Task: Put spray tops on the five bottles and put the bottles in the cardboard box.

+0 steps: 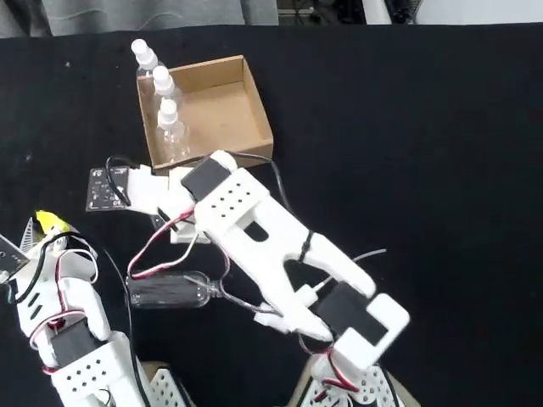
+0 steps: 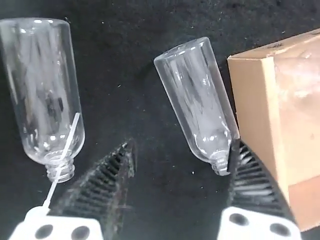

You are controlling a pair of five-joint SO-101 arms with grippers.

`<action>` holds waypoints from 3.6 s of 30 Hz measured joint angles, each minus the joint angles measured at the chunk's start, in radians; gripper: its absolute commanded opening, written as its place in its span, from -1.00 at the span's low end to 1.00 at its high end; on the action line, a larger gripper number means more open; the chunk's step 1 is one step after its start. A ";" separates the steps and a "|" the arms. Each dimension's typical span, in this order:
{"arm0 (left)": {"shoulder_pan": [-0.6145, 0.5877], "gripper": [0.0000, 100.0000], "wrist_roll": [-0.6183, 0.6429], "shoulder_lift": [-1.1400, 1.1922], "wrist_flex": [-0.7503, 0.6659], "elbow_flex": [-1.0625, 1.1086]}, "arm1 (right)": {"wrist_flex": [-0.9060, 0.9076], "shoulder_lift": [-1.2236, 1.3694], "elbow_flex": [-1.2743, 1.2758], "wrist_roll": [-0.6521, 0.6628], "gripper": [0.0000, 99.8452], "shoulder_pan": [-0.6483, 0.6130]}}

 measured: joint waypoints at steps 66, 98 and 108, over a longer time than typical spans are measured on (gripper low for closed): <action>0.000 -0.94 -0.049 0.000 0.000 0.000 | 0.138 0.489 -0.342 0.091 -0.77 0.037; 0.000 -0.94 -0.058 0.000 0.000 0.000 | 0.440 0.489 -0.476 -0.069 -0.77 0.064; 0.000 -0.94 -0.058 0.000 0.000 0.000 | 0.443 0.362 -0.376 -0.127 -0.77 0.106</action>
